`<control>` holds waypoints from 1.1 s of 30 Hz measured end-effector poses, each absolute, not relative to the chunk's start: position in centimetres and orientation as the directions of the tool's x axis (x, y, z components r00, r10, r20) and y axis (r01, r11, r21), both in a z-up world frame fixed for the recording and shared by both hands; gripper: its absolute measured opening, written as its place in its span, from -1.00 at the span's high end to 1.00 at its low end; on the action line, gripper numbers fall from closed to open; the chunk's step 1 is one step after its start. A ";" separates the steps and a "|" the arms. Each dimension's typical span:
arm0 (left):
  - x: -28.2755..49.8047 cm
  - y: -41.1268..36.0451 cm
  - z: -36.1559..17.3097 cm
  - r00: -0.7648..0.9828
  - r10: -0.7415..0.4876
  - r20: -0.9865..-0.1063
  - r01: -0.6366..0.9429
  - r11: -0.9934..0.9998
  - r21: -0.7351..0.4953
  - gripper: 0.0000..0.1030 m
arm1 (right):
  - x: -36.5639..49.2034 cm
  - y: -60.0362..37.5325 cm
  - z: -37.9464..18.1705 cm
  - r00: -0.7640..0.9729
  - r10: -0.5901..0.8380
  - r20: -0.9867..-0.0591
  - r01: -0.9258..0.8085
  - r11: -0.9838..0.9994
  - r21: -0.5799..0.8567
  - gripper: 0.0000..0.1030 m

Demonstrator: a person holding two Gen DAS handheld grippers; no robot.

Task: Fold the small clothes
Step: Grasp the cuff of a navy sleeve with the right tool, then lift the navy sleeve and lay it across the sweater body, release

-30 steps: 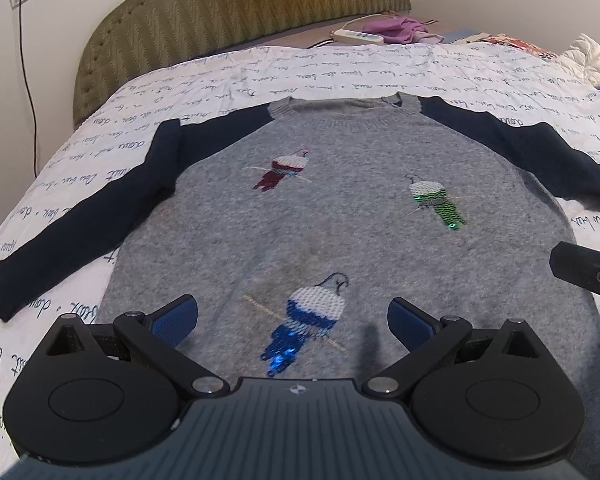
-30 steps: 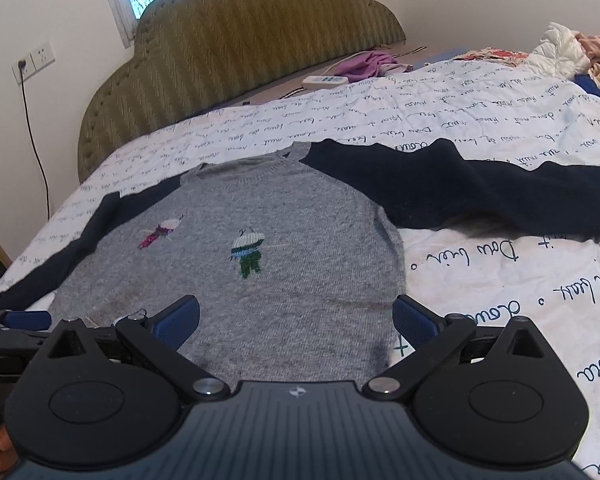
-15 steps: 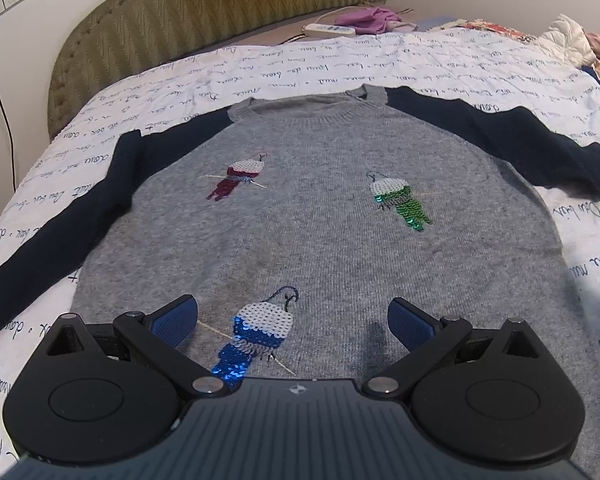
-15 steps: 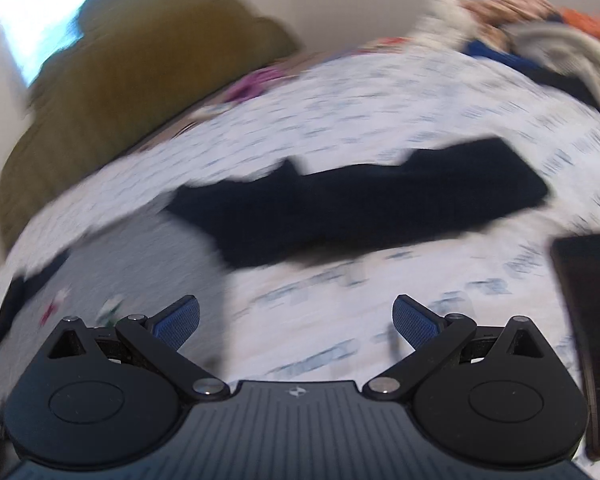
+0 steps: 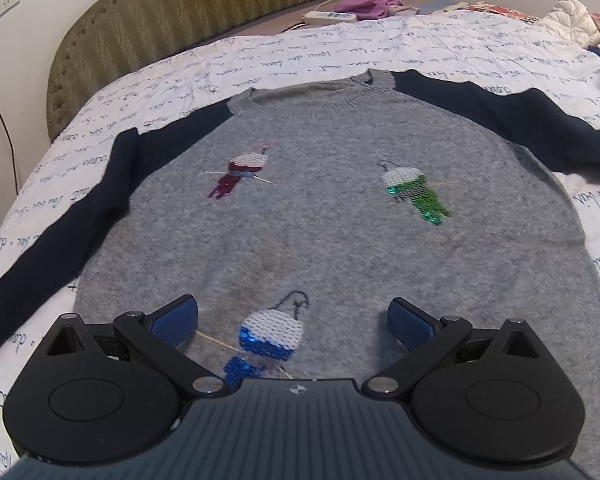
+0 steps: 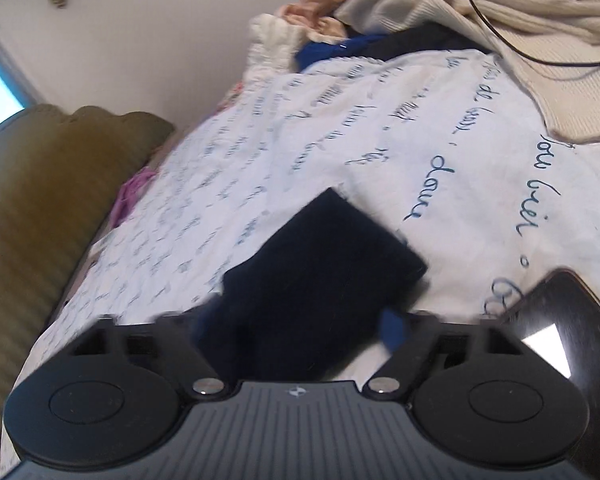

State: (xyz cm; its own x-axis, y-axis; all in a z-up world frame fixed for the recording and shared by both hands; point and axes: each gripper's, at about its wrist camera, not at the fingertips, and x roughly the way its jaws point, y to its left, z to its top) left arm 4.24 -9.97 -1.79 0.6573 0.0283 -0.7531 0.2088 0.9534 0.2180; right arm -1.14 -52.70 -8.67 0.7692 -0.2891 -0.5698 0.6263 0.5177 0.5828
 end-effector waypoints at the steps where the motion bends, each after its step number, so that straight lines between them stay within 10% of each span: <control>1: 4.4 -9.7 -1.7 0.658 0.032 -0.752 0.202 0.955 0.217 -0.99 | -0.7 -52.9 -8.8 0.764 -0.290 -0.577 0.633 0.509 0.583 0.14; 6: 5.0 -8.4 -1.6 0.659 0.056 -0.750 0.165 0.962 0.216 -0.99 | -0.3 -53.8 -8.8 0.750 -0.304 -0.587 0.650 0.503 0.569 0.77; 19: 5.6 -4.4 -1.2 0.658 0.073 -0.750 0.099 0.978 0.182 -0.99 | -0.1 -52.7 -2.0 0.700 -0.528 -0.481 0.707 0.609 0.360 0.84; 33: 5.7 0.1 -0.9 0.677 0.113 -0.728 0.017 0.986 0.168 -0.99 | 6.5 -35.1 2.6 0.856 -0.375 -0.356 0.430 0.899 0.087 0.84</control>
State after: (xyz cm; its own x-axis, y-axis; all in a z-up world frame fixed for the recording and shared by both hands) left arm 5.67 0.09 -0.93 0.6766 0.1128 -0.7277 0.0167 0.9856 0.1682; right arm 6.48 -35.15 2.64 0.8558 -0.3748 -0.3564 0.4298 0.8987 0.0869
